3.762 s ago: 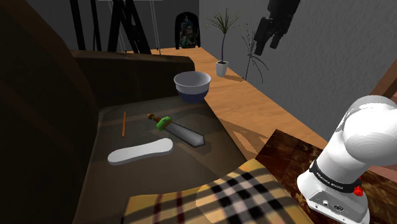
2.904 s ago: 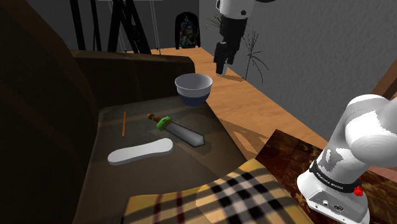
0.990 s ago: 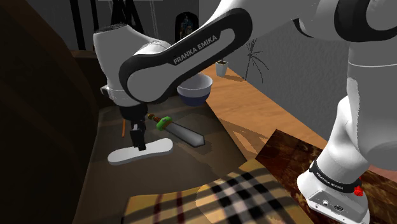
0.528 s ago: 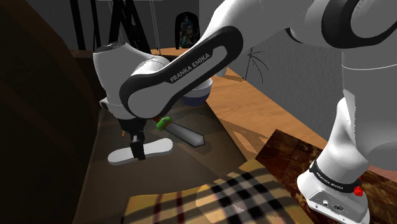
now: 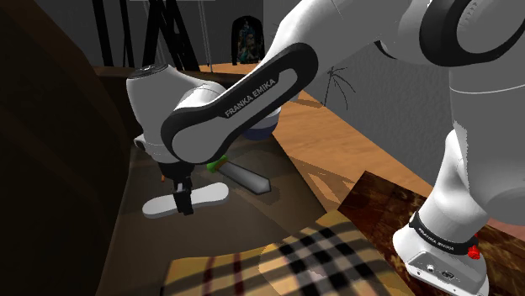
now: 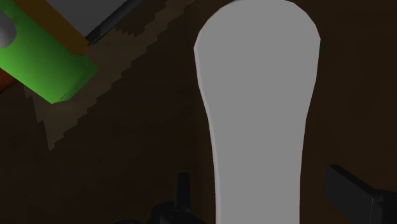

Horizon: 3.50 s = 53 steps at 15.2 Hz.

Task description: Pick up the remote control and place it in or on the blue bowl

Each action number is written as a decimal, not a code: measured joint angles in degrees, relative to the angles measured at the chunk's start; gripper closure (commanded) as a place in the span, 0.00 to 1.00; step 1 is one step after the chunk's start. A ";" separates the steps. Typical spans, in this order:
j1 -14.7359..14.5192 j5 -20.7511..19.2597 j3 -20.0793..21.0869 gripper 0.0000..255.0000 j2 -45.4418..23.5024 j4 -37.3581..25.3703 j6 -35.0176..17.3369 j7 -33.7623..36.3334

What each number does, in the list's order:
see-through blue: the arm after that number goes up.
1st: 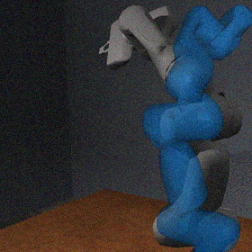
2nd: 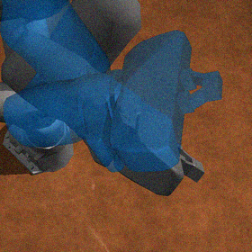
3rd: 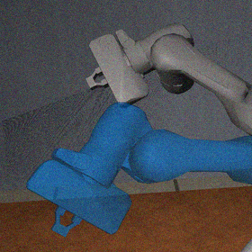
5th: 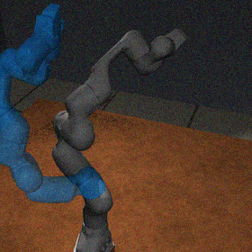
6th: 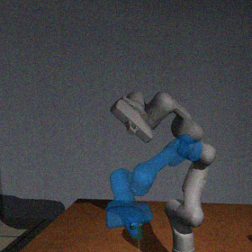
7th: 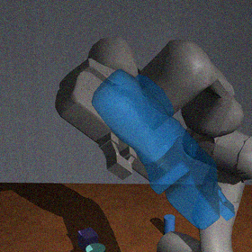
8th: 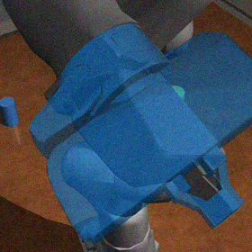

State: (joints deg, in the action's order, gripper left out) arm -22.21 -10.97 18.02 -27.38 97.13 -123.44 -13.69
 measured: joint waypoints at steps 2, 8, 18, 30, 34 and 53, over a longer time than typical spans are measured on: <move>0.01 -0.01 -0.01 1.00 0.01 -0.01 -0.01 0.00; 0.00 0.00 0.00 1.00 -0.01 0.03 -0.01 0.00; 0.21 0.85 0.44 1.00 1.93 -1.87 3.70 -0.59; 0.39 2.15 1.05 1.00 4.79 -7.03 11.56 -1.57; 0.42 2.55 1.21 1.00 5.72 -8.84 14.24 -1.85; 5.03 4.95 -0.08 1.00 10.94 -12.72 22.78 -8.77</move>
State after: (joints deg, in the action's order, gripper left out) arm -17.18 -6.03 17.95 -16.44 84.41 -100.67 -22.46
